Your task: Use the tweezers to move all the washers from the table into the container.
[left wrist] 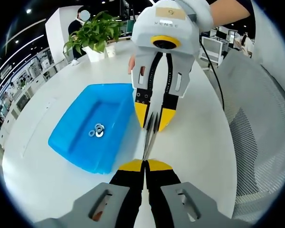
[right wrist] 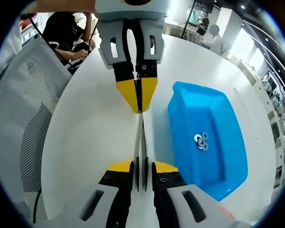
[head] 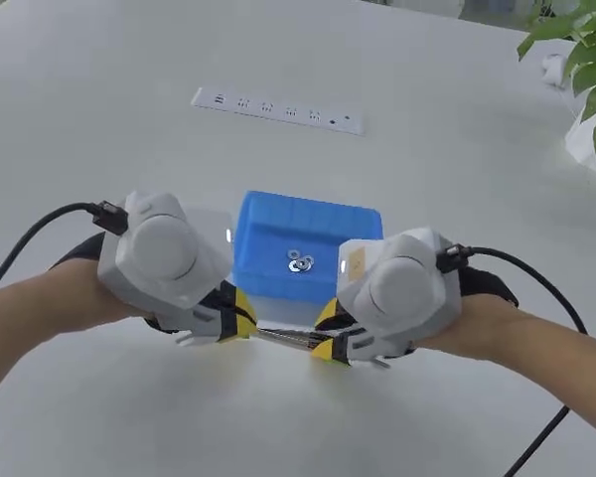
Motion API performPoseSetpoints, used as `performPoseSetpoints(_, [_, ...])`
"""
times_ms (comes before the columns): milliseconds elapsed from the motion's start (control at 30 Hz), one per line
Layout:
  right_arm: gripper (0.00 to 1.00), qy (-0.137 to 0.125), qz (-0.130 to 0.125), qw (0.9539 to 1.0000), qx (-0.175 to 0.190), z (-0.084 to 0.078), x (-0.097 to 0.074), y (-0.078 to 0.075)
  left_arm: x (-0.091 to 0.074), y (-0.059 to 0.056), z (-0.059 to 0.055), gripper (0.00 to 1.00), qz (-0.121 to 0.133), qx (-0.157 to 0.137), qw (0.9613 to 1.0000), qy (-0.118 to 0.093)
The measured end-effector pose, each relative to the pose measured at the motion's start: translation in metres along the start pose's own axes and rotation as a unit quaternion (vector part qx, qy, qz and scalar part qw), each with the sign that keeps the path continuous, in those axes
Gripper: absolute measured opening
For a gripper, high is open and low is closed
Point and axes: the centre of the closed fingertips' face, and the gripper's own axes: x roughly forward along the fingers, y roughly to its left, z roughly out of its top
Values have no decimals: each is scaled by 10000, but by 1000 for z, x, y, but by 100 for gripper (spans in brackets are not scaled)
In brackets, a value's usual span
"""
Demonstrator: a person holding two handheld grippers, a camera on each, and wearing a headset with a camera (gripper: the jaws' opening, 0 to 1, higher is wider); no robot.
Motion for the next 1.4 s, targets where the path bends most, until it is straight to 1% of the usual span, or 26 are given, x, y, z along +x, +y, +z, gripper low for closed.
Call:
performPoseSetpoints(100, [16,-24,-109,9999,53,-3,-7,1,-5,1,1,5,61,-53,10000,-44])
performPoseSetpoints(167, [16,-106,-266,9994,169,-4,-14,0,-7,1,-2,5,98,-33,9999,34])
performPoseSetpoints(233, [16,-274,-492,9975,416,-4,-24,-4,-10,0,-5,8,124,-145,9998,78])
performPoseSetpoints(267, [16,-421,-596,9956,582,-2,-32,-5,-12,0,-5,9,166,-183,9997,74])
performPoseSetpoints(300, [16,-484,-626,9948,635,-1,-35,-4,-16,0,-4,9,249,-205,9995,62])
performPoseSetpoints(333, [16,-651,-795,9913,819,1,-44,-6,-18,-1,-4,9,295,-212,9993,64])
performPoseSetpoints(400, [16,-829,-1052,9871,873,1,-56,-8,-23,-4,-7,11,355,-182,9991,145])
performPoseSetpoints(467, [16,-952,-1232,9825,1021,-2,-69,-5,-29,-11,-16,14,313,-47,9987,402])
performPoseSetpoints(567, [16,-1437,-1274,9697,1509,0,-86,10,-38,-24,-26,16,308,-61,9981,529])
performPoseSetpoints(600, [16,-1552,-1332,9637,1718,-1,-91,15,-41,-28,-28,17,294,-123,9981,526])
performPoseSetpoints(700, [16,-1597,-1557,9567,1868,-8,-100,26,-51,-45,-29,18,302,-419,9979,381])
performPoseSetpoints(767, [16,-1744,-1530,9487,2147,-9,-104,38,-55,-56,-30,20,320,-548,9974,353])
performPoseSetpoints(833, [18,-1830,-1523,9468,2166,-9,-109,48,-59,-64,-30,22,321,-651,9968,332])
performPoseSetpoints(867, [19,-1878,-1511,9453,2199,-9,-111,52,-63,-69,-27,22,345,-701,9966,243])
performPoseSetpoints(900, [20,-2023,-1471,9413,2268,-6,-115,57,-65,-73,-24,25,352,-779,9962,147])
performPoseSetpoints(933, [21,-2135,-1374,9378,2367,-5,-118,62,-68,-83,-17,27,224,-1048,9942,-39])
performPoseSetpoints(967, [22,-2189,-1358,9356,2415,-5,-122,64,-70,-88,-14,29,166,-1209,9925,-105])
performPoseSetpoints(1000, [24,-2205,-1373,9350,2415,-6,-123,65,-71,-89,-12,30,178,-1209,9924,-138])
performPoseSetpoints(1033, [26,-2289,-1333,9320,2473,-7,-130,70,-77,-93,-8,30,299,-1094,9933,-238])
performPoseSetpoints(1100, [29,-2307,-1357,9313,2471,-10,-136,74,-82,-99,-4,32,333,-1234,9913,-329])
performPoseSetpoints(1133, [30,-2340,-1352,9297,2505,-11,-140,77,-83,-102,-3,35,317,-1267,9908,-353])
performPoseSetpoints(1167, [31,-2372,-1353,9282,2526,-11,-142,79,-85,-106,1,37,330,-1278,9902,-448])
performPoseSetpoints(1200, [32,-2449,-1337,9247,2591,-10,-145,82,-88,-109,4,39,358,-1251,9901,-524])
performPoseSetpoints(1233, [34,-2482,-1325,9229,2630,-10,-146,84,-89,-111,6,41,357,-1268,9897,-565])
performPoseSetpoints(1300, [36,-2511,-1325,9221,2630,-9,-147,91,-92,-119,12,46,269,-1384,9880,-629])
performPoseSetpoints(1400, [40,-2536,-1227,9214,2678,-6,-145,101,-96,-125,18,49,332,-1292,9886,-700])
